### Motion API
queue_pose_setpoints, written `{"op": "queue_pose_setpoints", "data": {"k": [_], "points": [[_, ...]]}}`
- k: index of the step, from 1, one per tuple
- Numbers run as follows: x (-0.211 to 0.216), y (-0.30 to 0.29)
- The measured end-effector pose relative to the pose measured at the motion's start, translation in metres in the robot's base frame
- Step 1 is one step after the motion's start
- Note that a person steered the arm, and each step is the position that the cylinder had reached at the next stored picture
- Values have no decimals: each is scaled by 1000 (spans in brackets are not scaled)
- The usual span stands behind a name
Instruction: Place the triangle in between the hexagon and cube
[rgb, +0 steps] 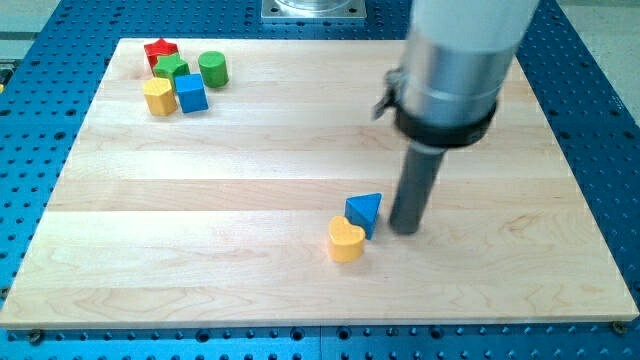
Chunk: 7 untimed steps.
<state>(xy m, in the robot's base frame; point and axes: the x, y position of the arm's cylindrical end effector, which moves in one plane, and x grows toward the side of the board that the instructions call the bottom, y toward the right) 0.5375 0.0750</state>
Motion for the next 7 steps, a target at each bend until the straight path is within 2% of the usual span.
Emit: {"op": "queue_pose_setpoints", "data": {"k": [1, 2, 3, 4, 6, 7], "points": [[13, -52], [-22, -63], [-34, -53], [-32, -16], [-109, -8], [-156, -32]]}}
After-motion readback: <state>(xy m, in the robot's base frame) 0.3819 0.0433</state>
